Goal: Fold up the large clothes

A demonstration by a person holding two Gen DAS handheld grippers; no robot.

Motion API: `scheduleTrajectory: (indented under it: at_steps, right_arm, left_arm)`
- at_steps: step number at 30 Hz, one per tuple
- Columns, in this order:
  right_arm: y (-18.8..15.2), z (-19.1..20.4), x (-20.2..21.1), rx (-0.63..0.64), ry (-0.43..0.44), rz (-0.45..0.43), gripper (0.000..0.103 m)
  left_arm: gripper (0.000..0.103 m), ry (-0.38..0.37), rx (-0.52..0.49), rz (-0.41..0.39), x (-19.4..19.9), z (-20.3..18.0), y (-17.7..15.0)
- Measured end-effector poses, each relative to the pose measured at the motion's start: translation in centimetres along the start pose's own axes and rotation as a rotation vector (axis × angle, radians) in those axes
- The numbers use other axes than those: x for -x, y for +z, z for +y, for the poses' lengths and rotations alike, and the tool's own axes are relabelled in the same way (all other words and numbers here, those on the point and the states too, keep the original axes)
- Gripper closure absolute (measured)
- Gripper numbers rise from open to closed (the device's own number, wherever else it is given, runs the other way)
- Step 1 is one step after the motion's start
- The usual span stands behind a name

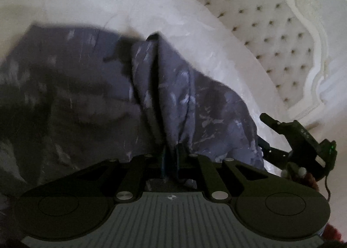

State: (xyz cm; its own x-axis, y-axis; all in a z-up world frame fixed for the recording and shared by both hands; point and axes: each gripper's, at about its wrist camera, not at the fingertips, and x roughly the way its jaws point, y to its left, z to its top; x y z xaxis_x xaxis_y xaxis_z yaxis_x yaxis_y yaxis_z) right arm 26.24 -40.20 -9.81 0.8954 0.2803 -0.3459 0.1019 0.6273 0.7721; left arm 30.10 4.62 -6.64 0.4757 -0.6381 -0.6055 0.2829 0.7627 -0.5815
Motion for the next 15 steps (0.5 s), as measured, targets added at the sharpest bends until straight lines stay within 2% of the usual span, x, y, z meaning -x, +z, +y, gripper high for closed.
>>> scheduleTrajectory:
  at_steps: [1,2,3,4,5,6,7,9,10,13,14,15]
  right_arm:
    - [0.0,0.2,0.1,0.019,-0.006,-0.021,0.034]
    - [0.1,0.7,0.1,0.053,-0.025,-0.042,0.04]
    - [0.1,1.1,0.3,0.094,-0.049,-0.054,0.051]
    - [0.1,2.0,0.1,0.144,-0.084,-0.06,0.056]
    - [0.3,2.5,-0.1,0.182,-0.101,-0.051,0.067]
    - [0.0,3.1,-0.6,0.225,-0.114,-0.022,0.072]
    - [-0.7,3.7,-1.5,0.27,-0.138,0.029,0.072]
    - [-2.7,3.9,-3.8,0.351,-0.221,0.176,0.073]
    - [-3.8,3.8,-4.6,0.393,-0.249,0.205,0.073]
    - [-5.0,4.2,-4.0,0.456,-0.259,0.142,0.073]
    - [-4.8,4.2,-3.6,0.434,-0.266,0.118,0.069]
    - [-4.7,4.4,-2.7,0.42,-0.276,0.083,0.06]
  left_arm:
    - [0.094,0.004,-0.03,-0.022,0.5,-0.6,0.3]
    - [0.094,0.008,-0.064,-0.047,1.1,-1.2,0.6]
    - [0.094,0.014,-0.09,-0.066,1.3,-1.9,0.8]
    - [0.094,0.022,-0.122,-0.087,1.6,-2.6,1.1]
    - [0.093,0.029,-0.151,-0.102,1.6,-3.3,1.3]
    - [0.093,0.037,-0.185,-0.118,1.7,-4.0,1.4]
    - [0.092,0.042,-0.214,-0.128,1.4,-4.8,1.4]
    - [0.07,0.043,-0.266,-0.129,0.5,-6.4,1.4]
    - [0.068,0.038,-0.286,-0.122,0.0,-6.8,1.3]
    - [0.067,0.049,-0.341,-0.084,-1.5,-7.5,0.5]
    - [0.067,0.058,-0.352,-0.076,-1.8,-7.5,0.2]
    - [0.067,0.065,-0.356,-0.069,-2.2,-7.6,0.1]
